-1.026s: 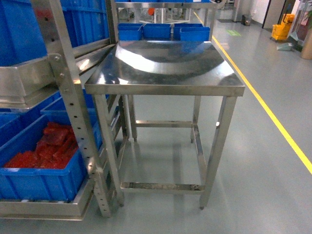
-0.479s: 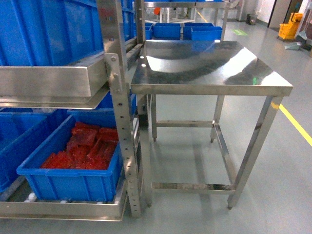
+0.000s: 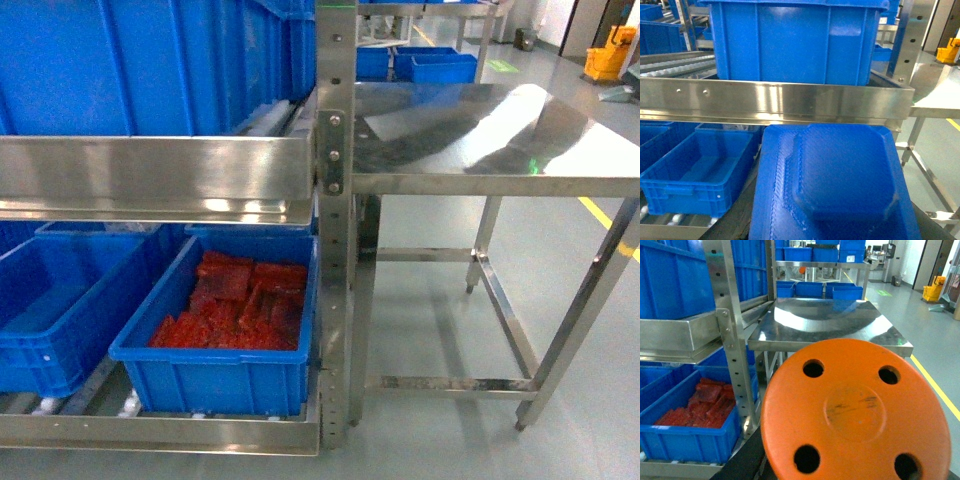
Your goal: Sort blue parts and orange caps into right shelf containers
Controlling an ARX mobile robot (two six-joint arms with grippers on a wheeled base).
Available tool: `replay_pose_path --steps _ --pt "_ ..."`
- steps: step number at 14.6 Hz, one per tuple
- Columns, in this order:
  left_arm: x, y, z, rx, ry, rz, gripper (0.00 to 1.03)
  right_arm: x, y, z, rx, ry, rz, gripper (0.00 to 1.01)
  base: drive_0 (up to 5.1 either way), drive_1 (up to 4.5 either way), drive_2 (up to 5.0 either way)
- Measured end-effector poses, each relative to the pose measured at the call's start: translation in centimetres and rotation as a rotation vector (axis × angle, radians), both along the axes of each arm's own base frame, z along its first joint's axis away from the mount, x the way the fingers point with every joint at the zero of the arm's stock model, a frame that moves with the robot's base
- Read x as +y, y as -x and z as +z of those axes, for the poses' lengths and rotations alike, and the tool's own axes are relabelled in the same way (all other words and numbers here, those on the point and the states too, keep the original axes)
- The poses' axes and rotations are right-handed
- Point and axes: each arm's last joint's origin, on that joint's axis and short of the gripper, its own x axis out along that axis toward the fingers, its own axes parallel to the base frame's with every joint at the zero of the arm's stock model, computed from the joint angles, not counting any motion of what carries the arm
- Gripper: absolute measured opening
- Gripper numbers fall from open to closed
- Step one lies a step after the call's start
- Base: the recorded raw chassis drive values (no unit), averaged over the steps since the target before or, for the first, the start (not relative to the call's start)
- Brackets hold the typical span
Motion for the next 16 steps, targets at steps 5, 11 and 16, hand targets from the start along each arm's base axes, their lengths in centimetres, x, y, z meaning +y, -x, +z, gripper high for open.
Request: replay_pose_path --steps 5,11,16 --pt "0.0 0.0 0.01 -0.002 0.0 0.0 0.43 0.0 0.0 0.0 0.0 0.0 0.0 0.45 -5.1 2.32 2.3" --pt "0.0 0.0 -0.01 0.001 0.0 0.0 0.43 0.0 0.0 -0.04 0.004 0.0 0.0 0.45 -5.1 2.38 2.4" --pt "0.0 0.0 0.0 0.0 0.0 0.001 0.43 0.0 0.0 -0.01 0.001 0.0 0.001 0.45 -5.1 2.36 2.4"
